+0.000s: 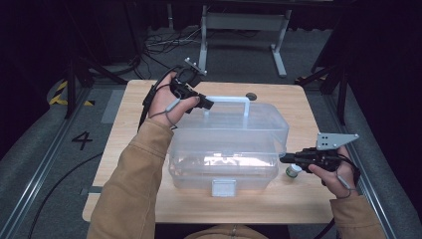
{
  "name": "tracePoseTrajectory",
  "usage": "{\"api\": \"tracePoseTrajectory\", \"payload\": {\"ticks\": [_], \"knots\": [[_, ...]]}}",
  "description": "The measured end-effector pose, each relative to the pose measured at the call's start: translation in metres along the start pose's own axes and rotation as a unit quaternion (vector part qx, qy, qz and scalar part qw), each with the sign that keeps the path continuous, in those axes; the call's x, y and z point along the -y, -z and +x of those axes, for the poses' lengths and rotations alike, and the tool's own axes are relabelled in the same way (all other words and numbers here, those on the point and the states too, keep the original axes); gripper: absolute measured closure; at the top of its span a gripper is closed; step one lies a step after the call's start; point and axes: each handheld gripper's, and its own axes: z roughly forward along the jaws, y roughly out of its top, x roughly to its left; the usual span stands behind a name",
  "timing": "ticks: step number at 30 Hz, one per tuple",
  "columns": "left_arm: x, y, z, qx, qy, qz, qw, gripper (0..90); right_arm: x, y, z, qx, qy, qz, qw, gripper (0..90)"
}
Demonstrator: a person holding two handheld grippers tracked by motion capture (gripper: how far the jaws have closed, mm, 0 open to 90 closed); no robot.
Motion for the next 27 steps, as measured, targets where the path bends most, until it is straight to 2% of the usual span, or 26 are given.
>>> {"api": "tracePoseTrajectory", "payload": {"ticks": [8,14,18,22,24,26,27], "knots": [[-0.0006,0.0002,0.0006,0.001,0.000,0.002,1.0000,71.4,0.0003,0.0018,-0.0008,-0.004,-0.010,-0.018,0.9998,90.0],[-0.0002,0.0003,0.0008,0.002,0.001,0.000,1.0000,71.4,0.0006,0.0022,-0.0010,0.003,-0.010,-0.026,0.9996,90.0],[0.0011,0.0001,0.0015,0.006,0.003,-0.002,1.0000,71.4,0.0003,0.0021,-0.0010,0.005,-0.010,-0.027,0.9996,90.0],[0.0030,0.0005,-0.0003,0.002,-0.003,-0.007,1.0000,71.1,0.0002,0.0014,-0.0005,0.003,-0.011,-0.024,0.9997,90.0],[0.0042,0.0015,-0.0011,0.001,-0.004,-0.013,0.9999,66.2,0.0000,0.0011,-0.0003,0.002,-0.012,-0.022,0.9997,90.0],[0.0063,0.0046,-0.0027,-0.001,-0.006,-0.016,0.9999,55.8,-0.0001,0.0011,-0.0002,0.003,-0.012,-0.022,0.9997,90.0],[0.0073,0.0067,-0.0036,-0.003,-0.008,-0.014,0.9999,55.8,-0.0003,0.0011,-0.0002,0.003,-0.012,-0.023,0.9997,90.0]]}}
